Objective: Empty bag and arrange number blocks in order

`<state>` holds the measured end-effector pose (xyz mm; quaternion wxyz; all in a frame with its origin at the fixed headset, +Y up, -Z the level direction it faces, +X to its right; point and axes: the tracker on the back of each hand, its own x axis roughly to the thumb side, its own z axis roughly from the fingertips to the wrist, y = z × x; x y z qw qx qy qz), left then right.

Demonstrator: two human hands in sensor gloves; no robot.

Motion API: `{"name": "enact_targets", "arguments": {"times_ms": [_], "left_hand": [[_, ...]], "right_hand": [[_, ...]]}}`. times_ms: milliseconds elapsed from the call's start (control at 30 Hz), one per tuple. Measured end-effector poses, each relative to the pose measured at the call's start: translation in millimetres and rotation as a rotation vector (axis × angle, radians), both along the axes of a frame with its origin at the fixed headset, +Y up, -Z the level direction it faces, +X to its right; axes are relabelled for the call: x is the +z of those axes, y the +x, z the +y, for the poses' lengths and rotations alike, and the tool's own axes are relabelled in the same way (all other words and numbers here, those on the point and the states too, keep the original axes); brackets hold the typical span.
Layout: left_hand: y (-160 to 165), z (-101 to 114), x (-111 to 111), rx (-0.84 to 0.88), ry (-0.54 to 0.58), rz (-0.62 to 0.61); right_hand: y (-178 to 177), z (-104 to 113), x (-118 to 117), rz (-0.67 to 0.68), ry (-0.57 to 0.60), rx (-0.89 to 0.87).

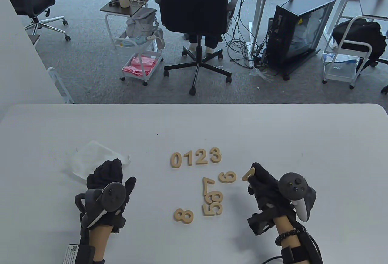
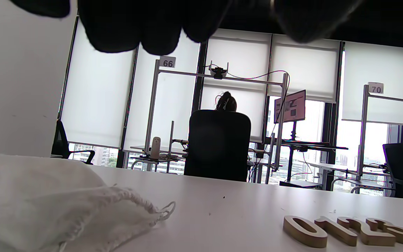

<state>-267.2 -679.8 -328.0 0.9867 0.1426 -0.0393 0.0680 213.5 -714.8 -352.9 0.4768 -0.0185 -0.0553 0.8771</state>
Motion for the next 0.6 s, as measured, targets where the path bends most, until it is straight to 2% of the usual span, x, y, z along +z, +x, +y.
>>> {"name": "enact_targets", "arguments": {"times_ms": [67,433,600], "left_hand": [[0.4,0.1,-0.1,-0.002,0.002,-0.002],[-0.2,0.5,0.6,-0.004,0.008,0.004],[-0.3,1.1,1.0,-0.007,0.007,0.009]], "right_hand": [[3.5,3.1,-9.0,-0.026,-0.016,-0.034],[16.4,29.1,-73.8,-0.148,-0.122,0.103],[12.4,33.3,-95.4,-0.185,-0.141,0.151]]}}
